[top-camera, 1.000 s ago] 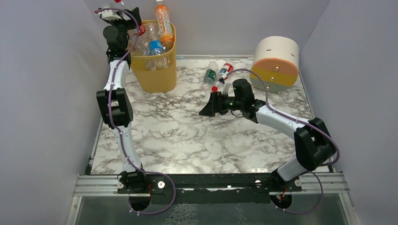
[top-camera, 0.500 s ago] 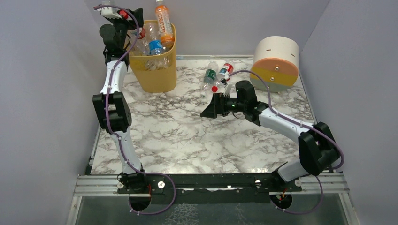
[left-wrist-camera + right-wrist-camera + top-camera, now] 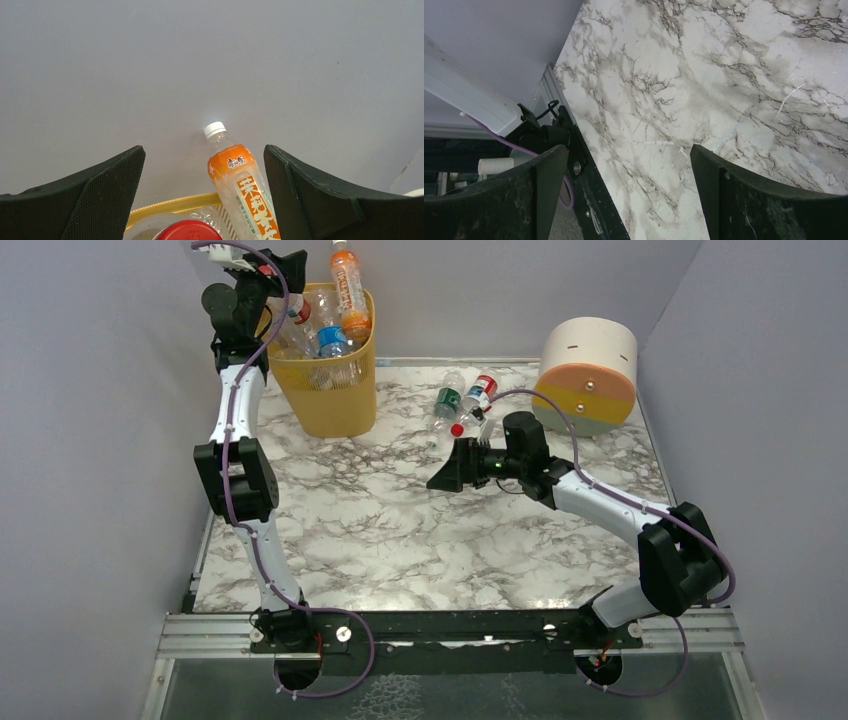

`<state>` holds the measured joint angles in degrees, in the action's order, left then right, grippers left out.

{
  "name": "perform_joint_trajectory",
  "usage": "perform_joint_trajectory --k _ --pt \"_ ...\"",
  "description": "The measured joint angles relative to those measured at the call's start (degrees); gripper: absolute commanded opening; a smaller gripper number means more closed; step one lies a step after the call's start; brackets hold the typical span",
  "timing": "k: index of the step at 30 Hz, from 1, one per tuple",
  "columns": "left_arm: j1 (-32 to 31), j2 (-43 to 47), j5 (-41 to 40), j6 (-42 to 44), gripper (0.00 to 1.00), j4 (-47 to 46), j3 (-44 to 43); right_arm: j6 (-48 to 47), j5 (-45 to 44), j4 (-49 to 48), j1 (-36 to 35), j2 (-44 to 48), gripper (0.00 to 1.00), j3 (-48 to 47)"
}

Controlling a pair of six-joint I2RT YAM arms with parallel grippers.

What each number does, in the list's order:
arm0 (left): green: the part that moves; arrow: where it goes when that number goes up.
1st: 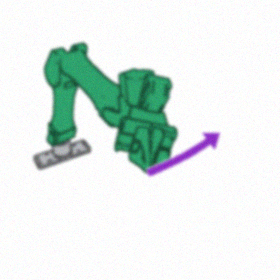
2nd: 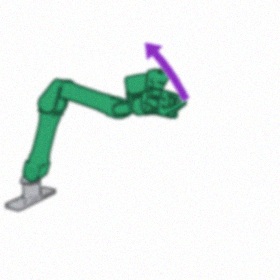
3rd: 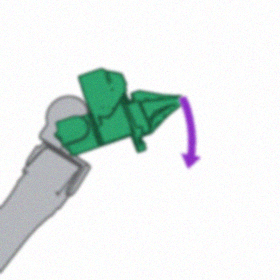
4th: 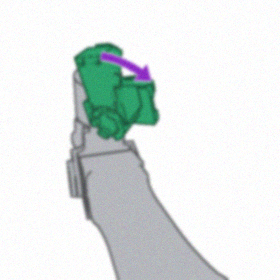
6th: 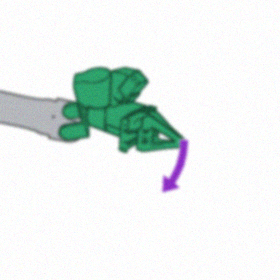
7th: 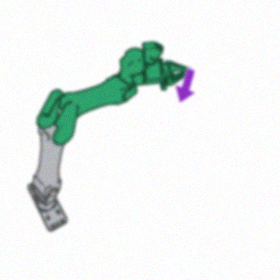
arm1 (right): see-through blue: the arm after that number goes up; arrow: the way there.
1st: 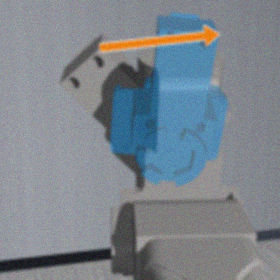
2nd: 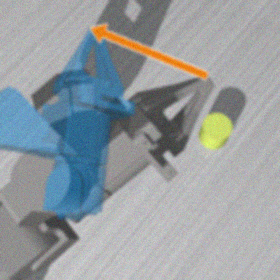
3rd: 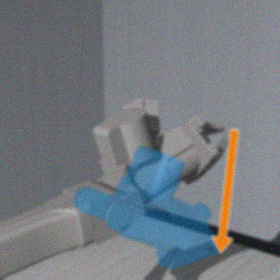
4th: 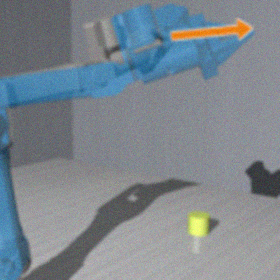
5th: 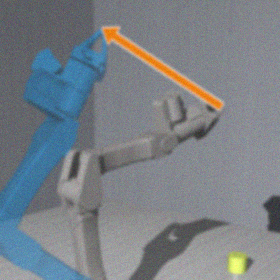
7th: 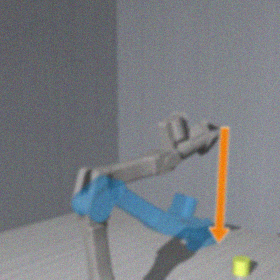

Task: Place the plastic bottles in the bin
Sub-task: Place the plastic bottle in the trash bin.

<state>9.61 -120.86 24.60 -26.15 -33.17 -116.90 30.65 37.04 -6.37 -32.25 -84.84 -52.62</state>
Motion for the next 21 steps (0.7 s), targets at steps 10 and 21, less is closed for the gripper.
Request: perform_joint_trajectory --k 10,21 --pt "4.0 4.0 3.0 -5.5 0.97 2.2 1.0 0.4 0.0 0.1 0.0 1.0 0.96 0.0" --pt "5.8 12.1 6.2 -11.0 0.97 2.8 3.2 0.8 0.0 1.6 0.0 5.5 0.96 0.0"
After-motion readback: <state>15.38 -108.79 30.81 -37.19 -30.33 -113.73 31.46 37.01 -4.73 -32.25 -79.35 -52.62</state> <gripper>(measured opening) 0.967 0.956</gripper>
